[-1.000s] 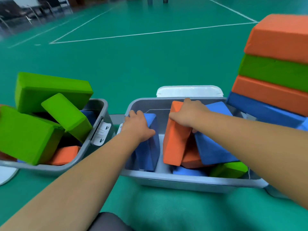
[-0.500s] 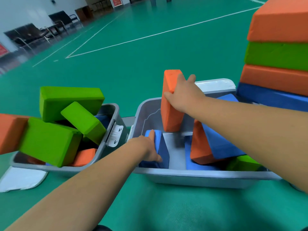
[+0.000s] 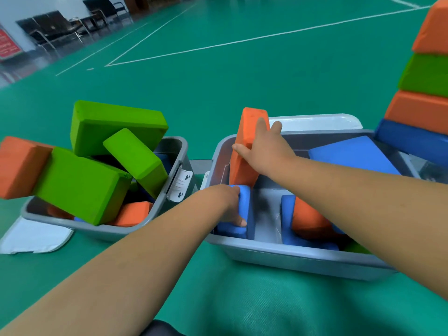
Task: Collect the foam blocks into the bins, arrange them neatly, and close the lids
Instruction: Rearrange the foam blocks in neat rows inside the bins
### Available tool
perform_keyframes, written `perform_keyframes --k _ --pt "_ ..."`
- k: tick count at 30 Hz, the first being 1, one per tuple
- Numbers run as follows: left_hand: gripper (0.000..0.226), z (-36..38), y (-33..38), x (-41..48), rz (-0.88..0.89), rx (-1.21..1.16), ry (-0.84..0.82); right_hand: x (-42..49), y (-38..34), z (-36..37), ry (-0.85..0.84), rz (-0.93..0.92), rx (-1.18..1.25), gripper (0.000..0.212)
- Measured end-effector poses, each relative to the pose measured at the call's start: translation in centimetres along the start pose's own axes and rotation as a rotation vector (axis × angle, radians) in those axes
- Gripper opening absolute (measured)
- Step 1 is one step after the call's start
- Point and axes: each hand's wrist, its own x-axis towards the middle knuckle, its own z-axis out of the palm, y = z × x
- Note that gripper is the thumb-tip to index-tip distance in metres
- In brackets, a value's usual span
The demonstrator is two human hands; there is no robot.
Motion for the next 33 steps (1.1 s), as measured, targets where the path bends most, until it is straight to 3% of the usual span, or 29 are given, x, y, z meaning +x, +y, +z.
perform_keyframes --k 6,9,15,19,23,28,33 --pt "0.08 0.1 -1.3 0.4 0.055 0.164 0.127 1.2 -0.1 -0.6 -0.05 -0.083 -0.056 0.094" --pt "0.092 0.6 -2.2 0.8 0.091 0.196 0.226 1.7 -0.2 -0.7 -0.111 -0.14 -0.115 0.087" --pt "0.116 1.6 -3.4 1.1 0.064 0.19 0.261 2.2 0.4 0.4 -0.304 -0.267 -0.324 0.074" --pt "0.142 2.0 -3.8 1.1 0.003 0.175 0.316 2.3 1.3 2.4 -0.377 -0.301 -0.323 0.096" --pt "0.164 2.1 -4.4 1.3 -0.013 0.108 0.344 2.9 1.5 2.5 -0.4 -0.291 -0.368 0.1" --pt "0.168 2.0 -4.6 1.6 0.084 0.079 0.433 3.7 2.6 1.8 -0.442 -0.346 -0.38 0.108" --pt "0.168 1.5 -4.1 2.1 0.066 0.135 0.403 4.4 3.0 1.5 -0.514 -0.369 -0.341 0.119"
